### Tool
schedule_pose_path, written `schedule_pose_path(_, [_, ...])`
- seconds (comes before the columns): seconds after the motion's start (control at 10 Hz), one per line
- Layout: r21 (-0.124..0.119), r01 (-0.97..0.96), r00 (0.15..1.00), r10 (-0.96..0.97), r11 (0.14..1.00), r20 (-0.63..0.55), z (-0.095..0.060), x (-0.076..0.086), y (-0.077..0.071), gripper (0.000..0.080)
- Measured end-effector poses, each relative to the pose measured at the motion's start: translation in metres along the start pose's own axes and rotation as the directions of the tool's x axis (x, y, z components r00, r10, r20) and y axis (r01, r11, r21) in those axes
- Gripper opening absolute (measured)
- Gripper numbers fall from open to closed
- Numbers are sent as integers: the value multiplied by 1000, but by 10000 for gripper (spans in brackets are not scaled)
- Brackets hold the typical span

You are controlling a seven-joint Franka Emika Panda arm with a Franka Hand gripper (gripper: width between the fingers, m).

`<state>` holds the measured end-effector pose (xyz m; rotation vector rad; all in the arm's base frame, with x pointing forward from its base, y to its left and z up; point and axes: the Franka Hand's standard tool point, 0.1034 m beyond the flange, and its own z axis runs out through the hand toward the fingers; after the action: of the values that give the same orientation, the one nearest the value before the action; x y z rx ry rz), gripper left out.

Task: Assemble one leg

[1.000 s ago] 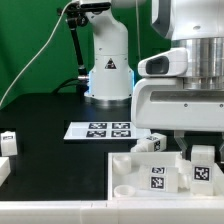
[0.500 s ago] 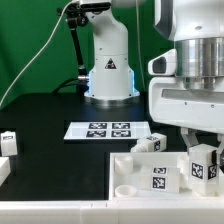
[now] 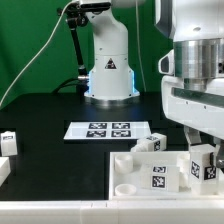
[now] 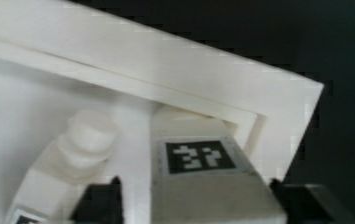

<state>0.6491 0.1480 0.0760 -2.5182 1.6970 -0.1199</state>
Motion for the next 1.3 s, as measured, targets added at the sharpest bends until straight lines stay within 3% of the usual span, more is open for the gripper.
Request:
schedule_pose_path(0.1, [-4, 34, 999, -34, 999, 3, -1, -1, 0, 544])
schedule_pose_path(0.2, [-5, 125, 992, -125, 992, 5, -3, -1, -1, 627])
schedule_pose_path(0.4, [1, 341, 940, -341, 940, 3, -6, 0, -3, 645])
schedule_pose_path(0.6, [2, 543, 840, -543, 840, -5, -6, 1, -4, 649])
schedule_pose_path(0.9, [-26, 781, 624, -781, 624, -16, 0, 1, -3, 649])
schedule_pose_path(1.3, [-53, 922, 383, -924, 383, -11, 0, 5, -2, 649])
